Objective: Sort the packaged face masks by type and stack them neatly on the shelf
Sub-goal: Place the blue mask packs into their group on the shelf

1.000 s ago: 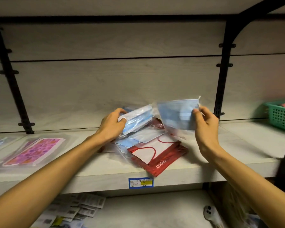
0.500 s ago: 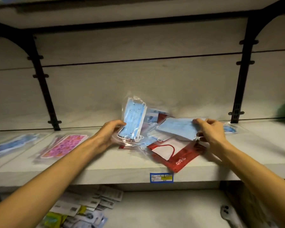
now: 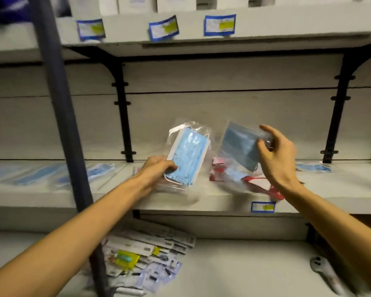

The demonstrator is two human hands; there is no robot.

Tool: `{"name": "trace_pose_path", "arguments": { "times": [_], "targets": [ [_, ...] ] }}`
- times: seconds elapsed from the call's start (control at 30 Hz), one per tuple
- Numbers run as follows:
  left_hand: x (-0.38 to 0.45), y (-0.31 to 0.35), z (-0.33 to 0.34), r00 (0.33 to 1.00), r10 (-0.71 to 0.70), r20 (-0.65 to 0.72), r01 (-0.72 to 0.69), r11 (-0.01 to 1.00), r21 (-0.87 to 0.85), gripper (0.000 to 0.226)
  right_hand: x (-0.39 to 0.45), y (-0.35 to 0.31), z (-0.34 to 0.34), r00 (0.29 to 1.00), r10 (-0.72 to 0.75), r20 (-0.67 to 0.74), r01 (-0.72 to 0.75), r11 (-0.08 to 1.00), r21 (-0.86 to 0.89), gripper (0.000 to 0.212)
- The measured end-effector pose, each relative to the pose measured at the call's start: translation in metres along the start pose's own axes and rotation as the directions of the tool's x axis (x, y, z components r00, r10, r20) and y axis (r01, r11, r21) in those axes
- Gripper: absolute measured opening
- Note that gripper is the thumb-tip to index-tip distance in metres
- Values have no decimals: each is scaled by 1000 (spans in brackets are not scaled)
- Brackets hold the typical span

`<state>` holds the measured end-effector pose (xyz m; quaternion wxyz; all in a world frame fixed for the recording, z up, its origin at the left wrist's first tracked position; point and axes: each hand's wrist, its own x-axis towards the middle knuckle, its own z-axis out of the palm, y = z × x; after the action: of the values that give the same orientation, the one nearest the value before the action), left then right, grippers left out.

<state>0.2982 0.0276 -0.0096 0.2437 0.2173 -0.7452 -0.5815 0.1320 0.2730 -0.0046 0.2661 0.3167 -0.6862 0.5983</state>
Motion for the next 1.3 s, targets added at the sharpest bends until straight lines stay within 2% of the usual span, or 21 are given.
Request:
{"name": "trace_pose_path", "arguments": {
  "times": [0.1, 0.27, 0.47, 0.63, 0.77, 0.87, 0.97, 1.1, 1.23, 1.3],
  "targets": [
    [-39, -9, -42, 1000, 20, 8, -20, 999, -47, 10, -32, -44, 31, 996, 94, 0, -93, 983, 155, 43],
    [-98, -40, -119, 998, -54, 14, 54, 998, -31, 13, -87, -96, 85, 990, 139, 29, -140, 917, 373, 20],
    [-129, -77, -209, 974, -111, -197, 103, 993, -49, 16, -130, -151, 155, 992, 102, 73, -124, 891, 436, 15],
    [-145, -107, -281, 919, -176, -354, 146, 983, -110, 22, -156, -196, 231, 986, 46, 161, -117, 877, 466, 11],
    [-141, -126, -337, 869, -227, -440, 186, 973, -134, 18, -182, -216, 302, 973, 35, 226, -147, 854, 499, 11],
    [-128, -139, -378, 846, -232, -481, 219, 972, -84, 20, -195, -224, 355, 970, 39, 241, -163, 839, 520, 13],
    [-109, -146, -418, 838, -209, -504, 245, 970, 5, 23, -201, -232, 404, 954, 92, 285, -238, 811, 535, 12],
    [-76, -146, -457, 848, -209, -487, 218, 975, -38, 26, -201, -234, 458, 919, 181, 351, -366, 724, 584, 14],
    [-38, -147, -476, 846, -174, -505, 175, 984, -45, 23, -195, -226, 496, 924, 210, 320, -367, 722, 587, 19],
    [-19, -150, -480, 828, -144, -543, 158, 987, -20, 33, -189, -220, 512, 926, 224, 305, -364, 746, 558, 22]
  ]
}}
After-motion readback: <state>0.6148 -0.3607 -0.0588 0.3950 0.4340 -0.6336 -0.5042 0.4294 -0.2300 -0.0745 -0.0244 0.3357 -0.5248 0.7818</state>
